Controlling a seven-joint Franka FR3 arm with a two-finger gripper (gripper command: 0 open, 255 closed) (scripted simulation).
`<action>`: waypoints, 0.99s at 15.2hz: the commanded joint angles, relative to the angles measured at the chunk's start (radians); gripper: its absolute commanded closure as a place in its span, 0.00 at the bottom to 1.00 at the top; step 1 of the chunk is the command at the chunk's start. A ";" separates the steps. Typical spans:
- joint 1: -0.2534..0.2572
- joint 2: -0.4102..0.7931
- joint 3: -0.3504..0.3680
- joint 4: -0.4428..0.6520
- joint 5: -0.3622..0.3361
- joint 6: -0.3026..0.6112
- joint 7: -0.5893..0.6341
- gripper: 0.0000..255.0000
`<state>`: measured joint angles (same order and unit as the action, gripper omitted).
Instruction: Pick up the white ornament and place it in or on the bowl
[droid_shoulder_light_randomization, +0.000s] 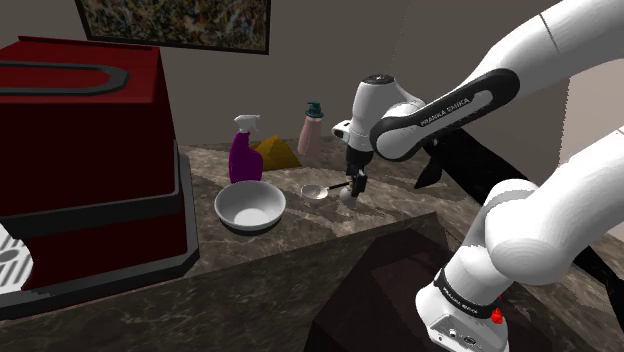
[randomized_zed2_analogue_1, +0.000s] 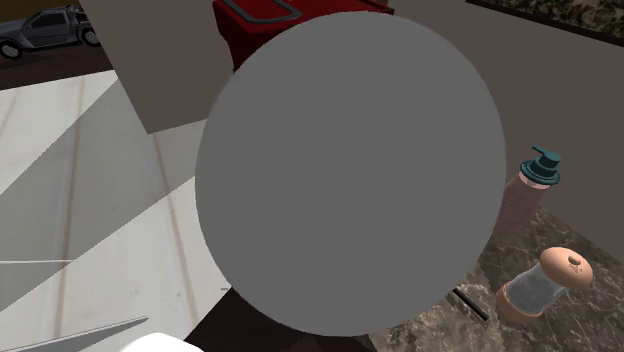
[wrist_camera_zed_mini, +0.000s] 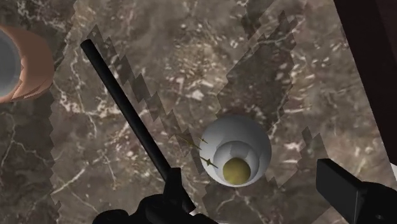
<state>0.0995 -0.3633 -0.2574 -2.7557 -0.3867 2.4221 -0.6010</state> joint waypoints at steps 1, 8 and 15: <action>-0.002 0.032 -0.007 -0.005 -0.008 0.043 -0.004 0.00; -0.012 0.102 -0.019 -0.018 -0.028 0.127 0.006 0.00; -0.012 0.102 -0.019 -0.018 -0.028 0.126 0.006 1.00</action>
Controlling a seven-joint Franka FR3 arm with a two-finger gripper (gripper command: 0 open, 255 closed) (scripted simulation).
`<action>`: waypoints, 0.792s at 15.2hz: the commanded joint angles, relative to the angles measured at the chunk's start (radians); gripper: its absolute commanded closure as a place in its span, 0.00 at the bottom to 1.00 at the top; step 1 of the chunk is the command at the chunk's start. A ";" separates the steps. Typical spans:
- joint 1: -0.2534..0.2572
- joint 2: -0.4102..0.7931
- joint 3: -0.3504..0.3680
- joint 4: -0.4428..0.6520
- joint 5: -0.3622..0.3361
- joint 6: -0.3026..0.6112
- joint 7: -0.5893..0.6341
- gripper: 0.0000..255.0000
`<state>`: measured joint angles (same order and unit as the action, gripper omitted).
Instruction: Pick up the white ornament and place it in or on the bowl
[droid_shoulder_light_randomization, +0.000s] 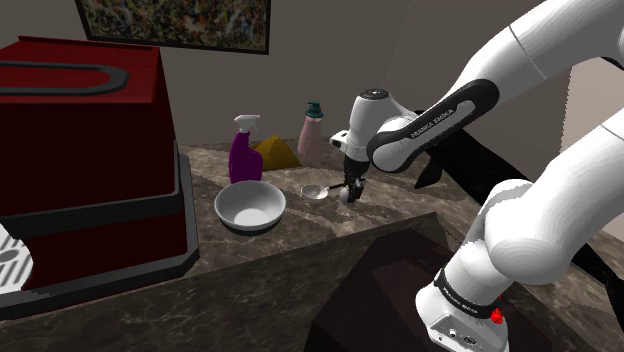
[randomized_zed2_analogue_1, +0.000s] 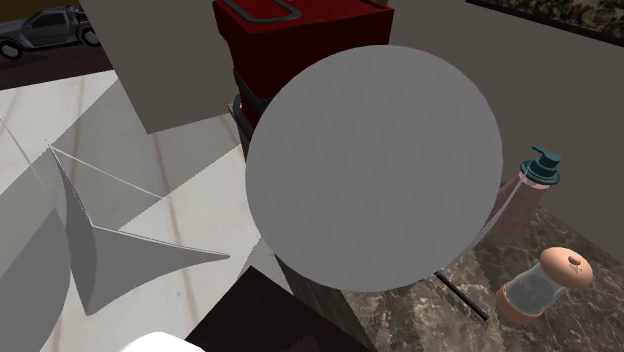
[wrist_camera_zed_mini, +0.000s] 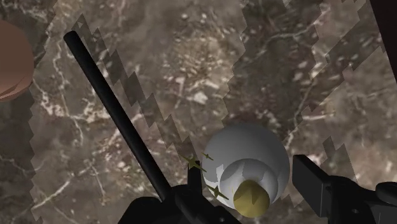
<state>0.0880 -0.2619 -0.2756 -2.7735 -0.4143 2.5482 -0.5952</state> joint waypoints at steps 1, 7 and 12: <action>0.000 0.001 0.000 0.000 0.000 0.000 0.000 1.00; 0.000 0.001 0.000 0.000 0.000 0.000 0.000 1.00; 0.005 -0.058 0.004 0.014 0.016 -0.072 -0.017 1.00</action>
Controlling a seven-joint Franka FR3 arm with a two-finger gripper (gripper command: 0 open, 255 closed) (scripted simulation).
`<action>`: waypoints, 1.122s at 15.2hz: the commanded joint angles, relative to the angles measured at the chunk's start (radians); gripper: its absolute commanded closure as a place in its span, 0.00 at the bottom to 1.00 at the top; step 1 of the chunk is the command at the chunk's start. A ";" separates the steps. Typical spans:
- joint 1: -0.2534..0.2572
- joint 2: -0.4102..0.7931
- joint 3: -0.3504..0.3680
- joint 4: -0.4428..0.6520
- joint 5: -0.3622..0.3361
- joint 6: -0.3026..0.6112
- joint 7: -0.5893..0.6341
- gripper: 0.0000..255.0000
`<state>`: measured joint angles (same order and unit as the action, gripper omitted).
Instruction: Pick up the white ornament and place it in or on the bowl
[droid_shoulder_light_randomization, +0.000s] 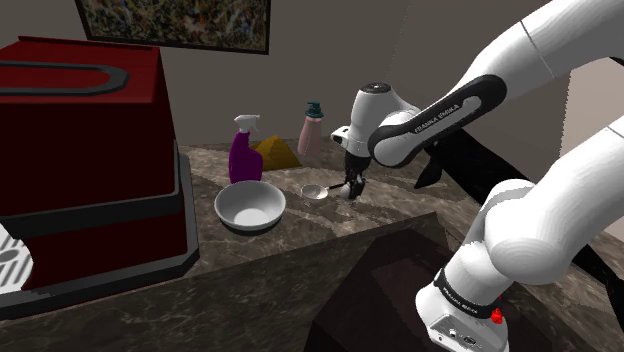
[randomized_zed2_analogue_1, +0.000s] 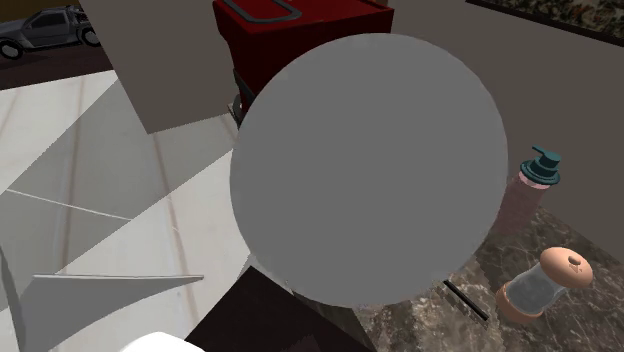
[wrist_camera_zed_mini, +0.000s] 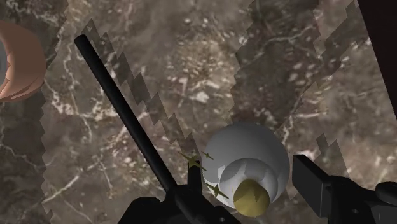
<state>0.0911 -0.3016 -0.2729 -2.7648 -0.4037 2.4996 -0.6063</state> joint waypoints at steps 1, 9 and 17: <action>0.003 -0.032 0.002 0.010 0.009 -0.042 -0.010 1.00; 0.012 -0.129 0.015 0.054 0.037 -0.181 -0.038 1.00; 0.019 -0.202 0.029 0.114 0.061 -0.313 -0.061 1.00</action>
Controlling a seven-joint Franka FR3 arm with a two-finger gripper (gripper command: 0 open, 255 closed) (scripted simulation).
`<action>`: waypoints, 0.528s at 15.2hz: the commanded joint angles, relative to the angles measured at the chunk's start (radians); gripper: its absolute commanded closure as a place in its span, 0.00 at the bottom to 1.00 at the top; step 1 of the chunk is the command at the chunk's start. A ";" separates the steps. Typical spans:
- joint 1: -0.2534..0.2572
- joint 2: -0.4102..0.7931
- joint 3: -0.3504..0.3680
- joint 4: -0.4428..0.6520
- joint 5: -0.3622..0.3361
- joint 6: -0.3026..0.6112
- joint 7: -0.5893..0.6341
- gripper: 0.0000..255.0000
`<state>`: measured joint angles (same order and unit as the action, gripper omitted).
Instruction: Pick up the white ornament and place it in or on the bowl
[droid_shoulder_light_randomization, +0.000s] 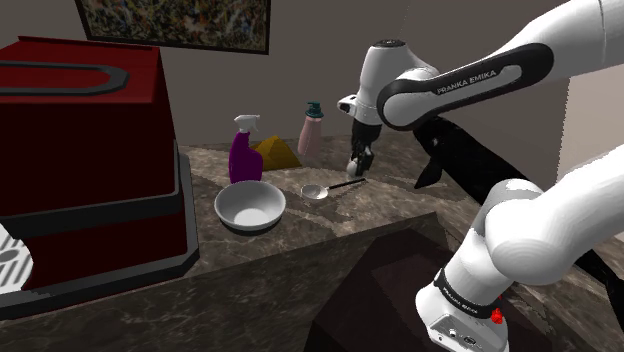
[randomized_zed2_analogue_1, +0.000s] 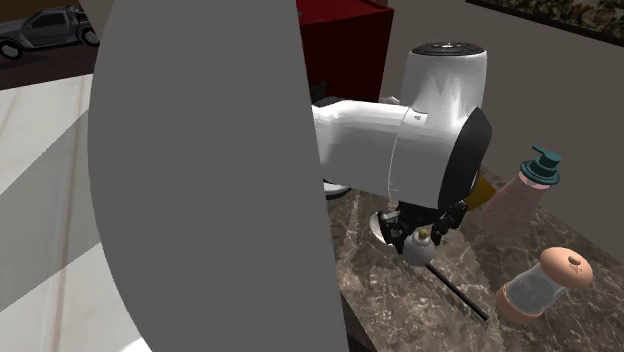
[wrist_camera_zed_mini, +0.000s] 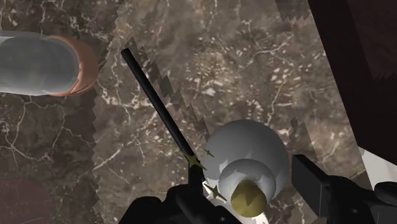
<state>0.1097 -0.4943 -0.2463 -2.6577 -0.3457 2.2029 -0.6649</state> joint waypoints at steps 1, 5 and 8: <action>0.002 -0.017 0.004 0.015 0.005 -0.032 -0.005 1.00; 0.005 -0.043 0.011 0.051 0.016 -0.094 -0.016 1.00; 0.007 -0.059 0.017 0.079 0.023 -0.137 -0.023 1.00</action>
<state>0.1150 -0.5509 -0.2324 -2.5919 -0.3260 2.0819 -0.6861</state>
